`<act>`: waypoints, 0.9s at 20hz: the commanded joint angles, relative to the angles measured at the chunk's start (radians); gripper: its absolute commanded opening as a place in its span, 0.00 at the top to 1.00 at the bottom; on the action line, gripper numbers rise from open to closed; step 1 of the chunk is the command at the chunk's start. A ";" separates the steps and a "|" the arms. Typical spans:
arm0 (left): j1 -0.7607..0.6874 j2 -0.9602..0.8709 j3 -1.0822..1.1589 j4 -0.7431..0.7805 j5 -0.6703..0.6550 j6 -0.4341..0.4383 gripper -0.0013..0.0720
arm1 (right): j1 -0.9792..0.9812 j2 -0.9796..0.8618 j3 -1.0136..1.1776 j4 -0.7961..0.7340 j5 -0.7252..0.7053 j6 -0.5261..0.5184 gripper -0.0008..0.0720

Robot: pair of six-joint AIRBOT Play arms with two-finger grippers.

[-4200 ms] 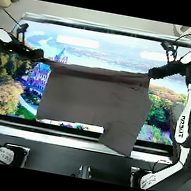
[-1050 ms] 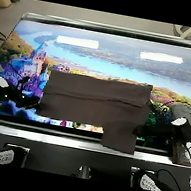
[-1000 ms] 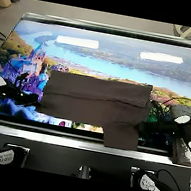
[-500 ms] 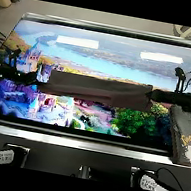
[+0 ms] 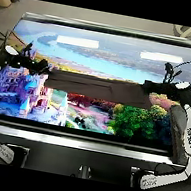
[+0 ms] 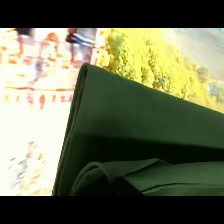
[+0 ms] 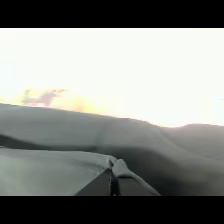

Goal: Fold the shirts.

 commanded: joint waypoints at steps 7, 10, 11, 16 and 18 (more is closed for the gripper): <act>0.065 0.019 0.148 -0.005 -0.132 -0.011 0.07 | -0.200 -0.025 0.145 -0.367 0.390 0.053 0.01; 0.040 0.117 0.148 -0.005 -0.132 0.012 0.07 | -0.206 -0.089 0.135 -0.298 0.473 0.057 0.01; 0.022 0.143 0.148 -0.005 -0.132 0.012 0.07 | -0.196 -0.114 0.135 -0.235 0.478 0.056 0.01; -0.121 0.208 0.148 -0.005 -0.132 0.013 0.07 | -0.063 -0.175 0.135 -0.107 0.372 0.098 0.03; -0.182 0.198 0.147 -0.005 -0.124 0.013 0.07 | -0.023 -0.173 0.143 -0.090 0.338 0.100 0.48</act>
